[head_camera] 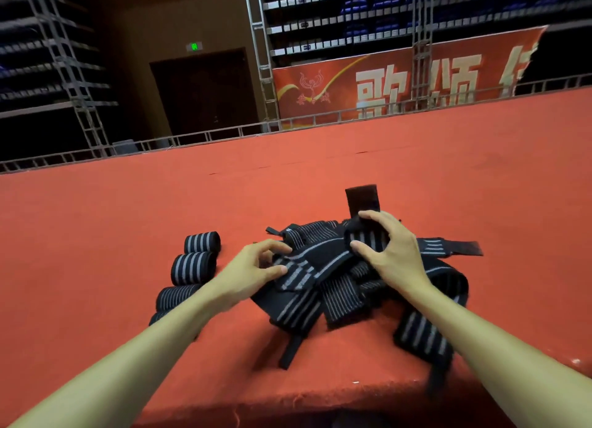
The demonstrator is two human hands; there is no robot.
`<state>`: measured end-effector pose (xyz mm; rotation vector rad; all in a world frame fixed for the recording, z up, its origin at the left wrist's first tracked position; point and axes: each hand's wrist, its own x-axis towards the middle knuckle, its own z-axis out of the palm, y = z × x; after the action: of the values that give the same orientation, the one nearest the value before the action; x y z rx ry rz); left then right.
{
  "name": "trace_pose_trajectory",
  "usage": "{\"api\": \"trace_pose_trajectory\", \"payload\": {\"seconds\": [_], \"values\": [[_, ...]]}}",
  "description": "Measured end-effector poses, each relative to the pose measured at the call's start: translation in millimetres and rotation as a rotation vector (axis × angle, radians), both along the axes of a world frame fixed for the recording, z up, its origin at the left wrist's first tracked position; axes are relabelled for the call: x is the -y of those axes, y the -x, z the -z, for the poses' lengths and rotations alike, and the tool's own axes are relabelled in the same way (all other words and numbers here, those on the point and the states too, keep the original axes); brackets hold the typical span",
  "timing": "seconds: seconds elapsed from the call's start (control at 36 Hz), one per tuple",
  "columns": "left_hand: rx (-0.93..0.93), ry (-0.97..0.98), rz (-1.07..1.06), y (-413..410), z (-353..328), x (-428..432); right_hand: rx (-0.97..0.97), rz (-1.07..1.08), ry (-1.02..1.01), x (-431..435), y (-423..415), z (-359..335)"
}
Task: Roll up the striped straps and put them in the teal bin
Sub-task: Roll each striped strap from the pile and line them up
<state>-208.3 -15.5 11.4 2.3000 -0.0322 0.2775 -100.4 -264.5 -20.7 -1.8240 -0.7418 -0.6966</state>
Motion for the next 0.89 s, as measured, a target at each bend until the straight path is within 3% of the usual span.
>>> {"api": "trace_pose_trajectory", "payload": {"seconds": [0.19, 0.44, 0.89], "values": [[0.140, 0.055, -0.070, -23, -52, 28, 0.145, -0.033, -0.045, 11, 7, -66], [0.306, 0.195, -0.007, -37, -95, 73, 0.222, -0.054, -0.035, 12, 10, -97], [0.241, 0.613, -0.017, -56, -107, 98, 0.337, -0.016, 0.009, 26, -3, -114]]}}
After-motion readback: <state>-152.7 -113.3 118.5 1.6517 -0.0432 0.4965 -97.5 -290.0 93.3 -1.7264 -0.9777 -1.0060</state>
